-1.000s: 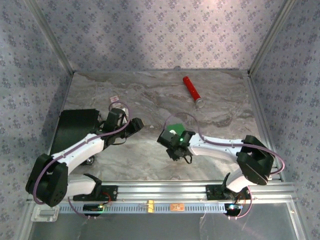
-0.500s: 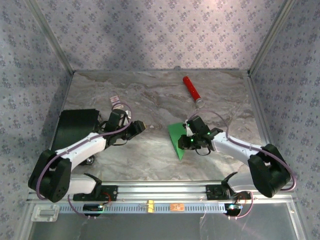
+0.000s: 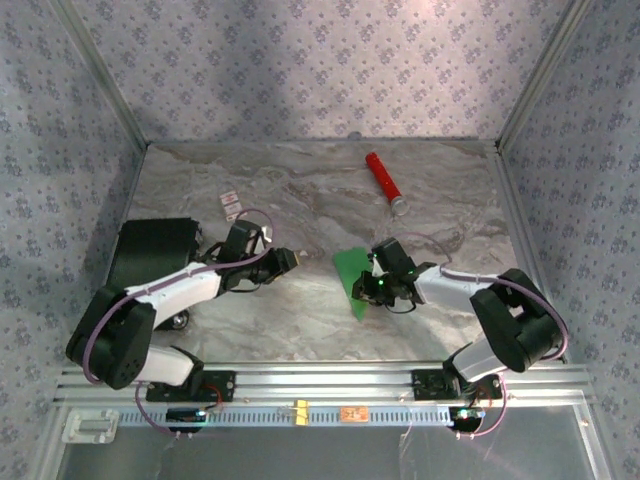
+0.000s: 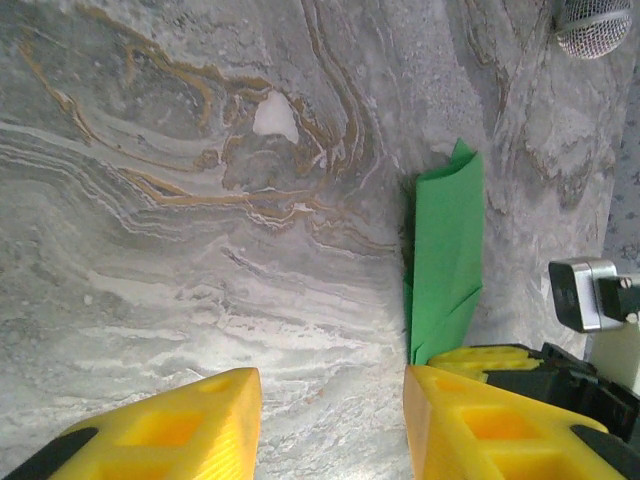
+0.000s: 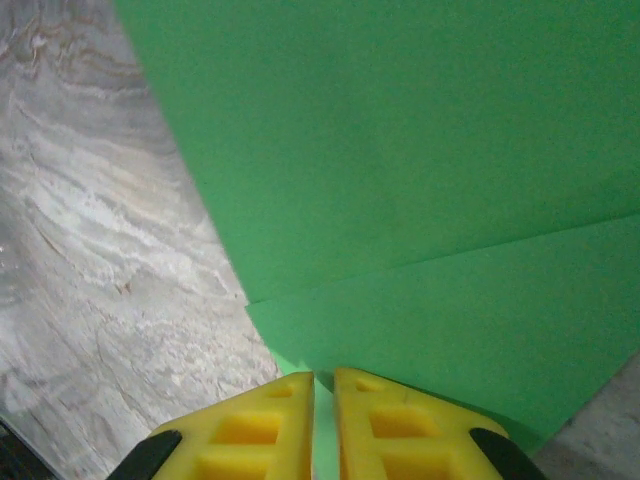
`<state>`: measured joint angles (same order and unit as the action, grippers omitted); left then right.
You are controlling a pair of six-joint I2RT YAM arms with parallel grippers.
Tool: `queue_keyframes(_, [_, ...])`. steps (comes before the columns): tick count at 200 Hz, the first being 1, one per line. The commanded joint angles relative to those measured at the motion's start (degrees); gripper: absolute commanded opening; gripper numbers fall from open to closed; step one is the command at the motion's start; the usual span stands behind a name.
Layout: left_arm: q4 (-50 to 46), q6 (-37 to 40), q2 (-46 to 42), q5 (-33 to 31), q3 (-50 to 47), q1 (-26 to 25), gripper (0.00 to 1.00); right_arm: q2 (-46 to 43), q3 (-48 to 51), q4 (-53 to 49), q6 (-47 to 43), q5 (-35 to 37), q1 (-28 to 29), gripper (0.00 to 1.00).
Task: Fold a paper plane with a square sheet of paper (pick it up from the middle)
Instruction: Turn over the paper at the center of the table, then fold the wing for the fifth time at the center of the table.
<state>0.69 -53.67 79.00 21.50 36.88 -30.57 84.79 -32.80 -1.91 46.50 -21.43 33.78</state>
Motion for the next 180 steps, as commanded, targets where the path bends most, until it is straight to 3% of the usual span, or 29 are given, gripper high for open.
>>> queue_keyframes(1, [2.85, -0.8, 1.1, 1.87, 1.35, -0.38, 0.39, 1.61, 2.03, 4.88, 10.16, 2.73, 1.5, 0.15])
queue_keyframes(46, [3.94, -1.7, 2.73, 3.32, 2.1, -0.66, 0.35, 5.02, 5.27, 18.26, 29.21, 6.02, 5.97, 0.15])
queue_keyframes(80, [4.55, -1.9, 3.84, 4.53, 3.18, -1.24, 0.34, 1.47, 5.71, 20.65, 34.39, 10.08, 8.45, 0.18])
queue_keyframes(99, [5.21, -1.99, 5.42, 6.1, 4.36, -1.76, 0.33, -0.95, 6.2, 23.51, 32.41, 6.44, 6.46, 0.2])
queue_keyframes(131, [6.17, -1.88, 9.09, 7.6, 7.67, -3.84, 0.31, -8.17, 3.79, 7.86, 22.64, 8.76, 3.33, 0.2])
queue_keyframes(180, [5.74, -1.2, 17.22, 9.27, 15.85, -8.0, 0.26, -11.54, 6.08, 3.4, 16.24, 4.51, -4.91, 0.2])
